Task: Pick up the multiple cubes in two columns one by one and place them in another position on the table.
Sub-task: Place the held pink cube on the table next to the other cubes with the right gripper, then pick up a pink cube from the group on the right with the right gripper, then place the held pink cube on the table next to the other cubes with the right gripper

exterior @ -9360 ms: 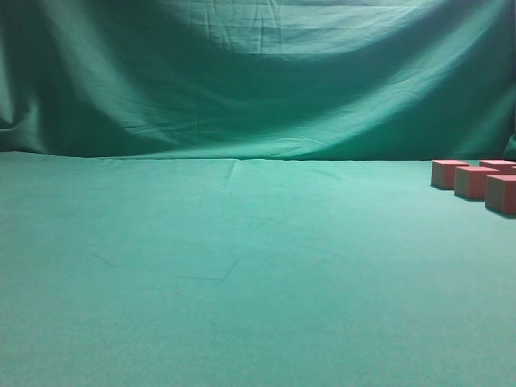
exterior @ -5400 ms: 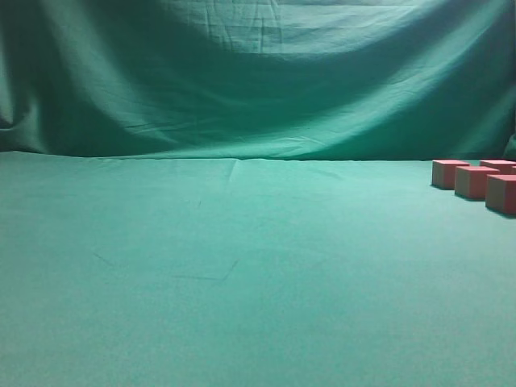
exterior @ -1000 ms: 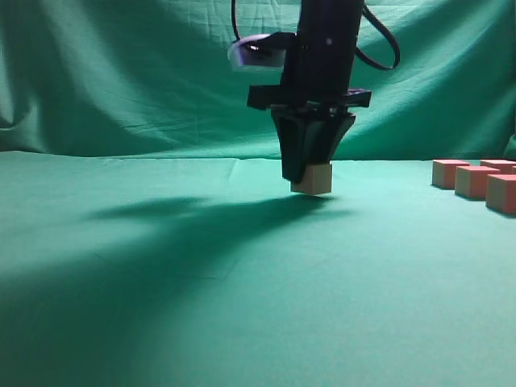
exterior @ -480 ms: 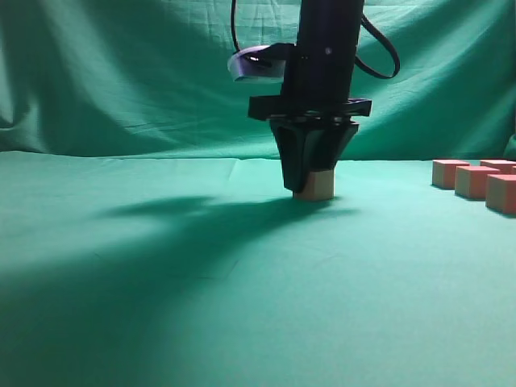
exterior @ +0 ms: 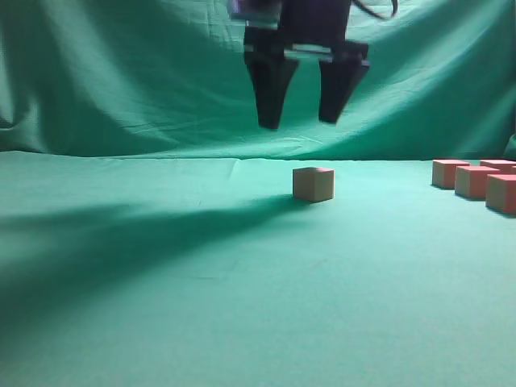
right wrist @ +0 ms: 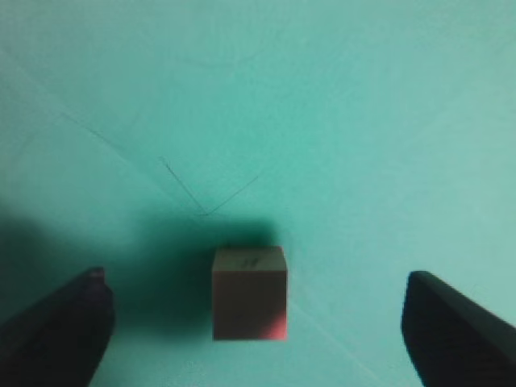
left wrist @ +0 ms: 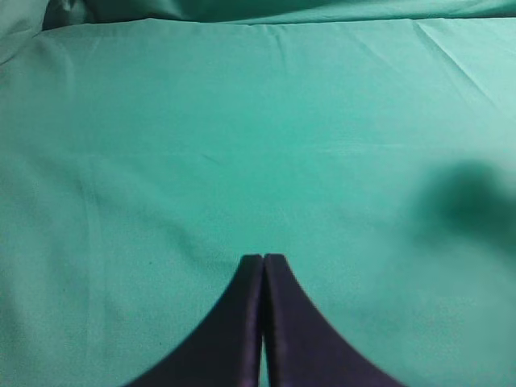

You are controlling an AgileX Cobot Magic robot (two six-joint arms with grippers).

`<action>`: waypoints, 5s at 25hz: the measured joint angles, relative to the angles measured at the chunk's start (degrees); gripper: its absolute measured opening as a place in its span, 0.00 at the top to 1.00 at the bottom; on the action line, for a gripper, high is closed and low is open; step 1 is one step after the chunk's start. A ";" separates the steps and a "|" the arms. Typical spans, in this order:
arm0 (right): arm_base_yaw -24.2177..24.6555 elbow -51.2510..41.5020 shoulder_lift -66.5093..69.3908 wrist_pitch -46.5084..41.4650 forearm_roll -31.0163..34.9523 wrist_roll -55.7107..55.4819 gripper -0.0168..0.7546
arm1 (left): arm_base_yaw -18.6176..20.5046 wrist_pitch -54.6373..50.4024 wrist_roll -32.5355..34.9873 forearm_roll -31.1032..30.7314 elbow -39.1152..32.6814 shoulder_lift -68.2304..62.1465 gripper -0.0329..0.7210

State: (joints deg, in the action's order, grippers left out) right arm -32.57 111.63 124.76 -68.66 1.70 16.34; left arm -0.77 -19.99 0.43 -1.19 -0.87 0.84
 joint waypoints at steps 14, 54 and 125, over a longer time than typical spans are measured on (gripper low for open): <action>1.29 -0.33 -19.03 -2.54 -7.34 -10.00 0.24 | 0.00 0.00 0.00 0.00 0.00 0.00 0.96; 29.63 -72.20 -42.34 23.69 -2.14 -15.57 0.24 | 0.00 0.00 0.00 0.00 0.00 0.00 0.96; -4.47 -1.07 2.65 8.26 1.57 35.45 0.63 | 0.00 0.00 0.00 0.00 0.00 0.00 0.96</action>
State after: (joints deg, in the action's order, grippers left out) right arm -37.05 110.56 127.41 -60.40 3.28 51.78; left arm -0.77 -19.99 0.43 -1.19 -0.87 0.84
